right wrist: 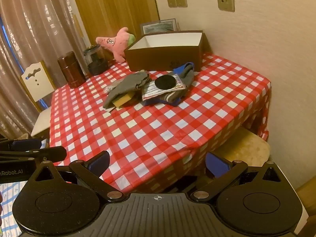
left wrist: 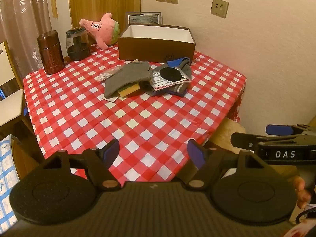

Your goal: Organize soft objects

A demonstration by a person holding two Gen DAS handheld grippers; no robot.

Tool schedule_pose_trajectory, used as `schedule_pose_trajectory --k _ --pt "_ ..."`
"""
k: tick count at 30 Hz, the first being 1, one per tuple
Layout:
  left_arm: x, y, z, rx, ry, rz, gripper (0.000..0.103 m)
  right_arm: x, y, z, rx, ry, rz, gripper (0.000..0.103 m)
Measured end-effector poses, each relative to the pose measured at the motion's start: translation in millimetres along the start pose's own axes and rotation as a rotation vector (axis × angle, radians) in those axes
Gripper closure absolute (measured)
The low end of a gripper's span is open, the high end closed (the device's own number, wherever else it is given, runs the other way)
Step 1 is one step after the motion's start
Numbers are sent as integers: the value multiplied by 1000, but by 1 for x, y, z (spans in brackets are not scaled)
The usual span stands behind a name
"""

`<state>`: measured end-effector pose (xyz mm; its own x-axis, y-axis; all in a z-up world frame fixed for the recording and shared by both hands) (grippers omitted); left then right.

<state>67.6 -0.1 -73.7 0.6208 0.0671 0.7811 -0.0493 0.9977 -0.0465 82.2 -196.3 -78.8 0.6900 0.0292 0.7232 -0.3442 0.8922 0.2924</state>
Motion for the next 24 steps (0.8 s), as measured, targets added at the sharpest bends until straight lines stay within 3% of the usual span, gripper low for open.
schedule_pose_trajectory --k 24 --pt "0 0 0 0 -1 0 29 1 2 -1 1 -1 0 0"
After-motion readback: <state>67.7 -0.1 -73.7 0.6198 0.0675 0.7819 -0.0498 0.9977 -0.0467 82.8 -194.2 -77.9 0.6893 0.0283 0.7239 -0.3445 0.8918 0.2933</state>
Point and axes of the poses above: each gripper's, at about its wrist camera, not at the fingertips, and z roughly against the way its jaws point, y to its left, x to its top, the point moved 10 cm from there along -z, roughly the way its jaws point, and after that the axes turned 9 degrees about -y, right-handed, at the moved point
